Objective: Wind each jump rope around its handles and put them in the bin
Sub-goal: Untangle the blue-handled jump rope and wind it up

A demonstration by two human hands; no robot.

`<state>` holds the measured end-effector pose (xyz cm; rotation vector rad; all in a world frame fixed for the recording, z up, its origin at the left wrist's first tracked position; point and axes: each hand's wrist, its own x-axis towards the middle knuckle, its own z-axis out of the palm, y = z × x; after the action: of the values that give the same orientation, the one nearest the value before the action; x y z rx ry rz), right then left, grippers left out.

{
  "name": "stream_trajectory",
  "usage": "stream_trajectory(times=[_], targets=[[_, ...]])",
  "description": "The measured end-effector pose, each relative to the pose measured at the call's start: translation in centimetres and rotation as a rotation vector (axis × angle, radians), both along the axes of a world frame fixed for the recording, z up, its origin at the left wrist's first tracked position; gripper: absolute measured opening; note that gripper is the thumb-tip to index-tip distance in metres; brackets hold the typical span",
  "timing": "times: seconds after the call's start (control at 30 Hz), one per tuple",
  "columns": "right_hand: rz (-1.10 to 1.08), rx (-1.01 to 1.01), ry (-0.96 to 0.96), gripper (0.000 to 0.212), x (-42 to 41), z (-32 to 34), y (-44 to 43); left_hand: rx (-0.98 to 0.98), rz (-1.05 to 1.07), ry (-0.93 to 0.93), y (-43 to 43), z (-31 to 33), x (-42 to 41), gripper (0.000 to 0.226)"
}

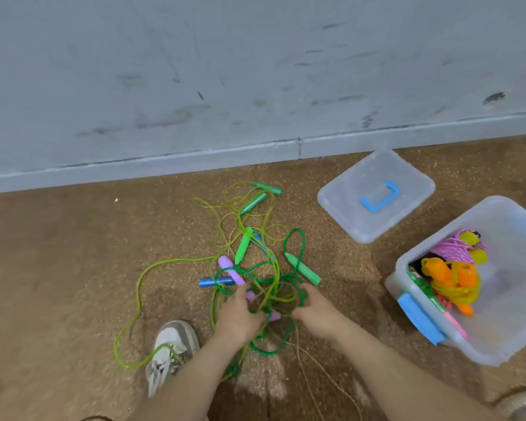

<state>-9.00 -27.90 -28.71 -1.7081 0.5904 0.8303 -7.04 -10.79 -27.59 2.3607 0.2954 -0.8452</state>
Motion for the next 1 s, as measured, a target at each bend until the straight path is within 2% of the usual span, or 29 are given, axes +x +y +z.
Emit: stream_trajectory(times=[0.07, 0.2, 0.27, 0.4, 0.57, 0.63, 0.73, 0.87, 0.9, 1.0], targets=[[-0.089, 0.04, 0.056, 0.069, -1.2, -0.9, 1.1, -0.062, -0.037, 0.094, 0.3, -0.9, -1.1, 0.08], [-0.376, 0.378, 0.279, 0.051, -1.6, -1.2, 2.8, -0.287, -0.036, 0.183, -0.8, -1.8, -1.7, 0.05], [-0.451, 0.441, 0.241, 0.04, -0.4, -1.0, 3.5, -0.395, 0.039, 0.185, -1.6, -1.6, -1.2, 0.048], [-0.531, 0.441, 0.037, 0.022, 3.4, 2.2, 4.1, -0.494, 0.18, 0.02, -2.2, 1.5, 1.9, 0.037], [-0.42, 0.444, -0.29, 0.014, 8.1, 12.2, 3.0, -0.734, 0.228, -0.152, -2.0, 11.7, 6.5, 0.033], [-0.394, 0.472, -0.42, 0.014, 8.9, 17.4, 3.0, -0.77, 0.198, -0.231, -1.7, 16.7, 7.6, 0.033], [-0.331, 0.431, -0.593, 0.017, 8.9, 25.9, 3.1, -0.668, 0.078, -0.385, -0.6, 24.5, 7.9, 0.029], [-0.226, 0.347, -0.747, 0.014, 6.8, 36.3, 3.6, -0.653, -0.033, -0.561, 1.6, 33.8, 7.0, 0.013], [-0.241, 0.324, -0.76, 0.018, 6.1, 38.4, 3.7, -0.648, -0.013, -0.62, 2.3, 35.7, 6.8, 0.008], [-0.372, 0.396, -0.756, 0.029, 4.1, 43.5, 3.8, -0.727, 0.203, -0.754, 4.8, 39.6, 6.5, 0.022]])
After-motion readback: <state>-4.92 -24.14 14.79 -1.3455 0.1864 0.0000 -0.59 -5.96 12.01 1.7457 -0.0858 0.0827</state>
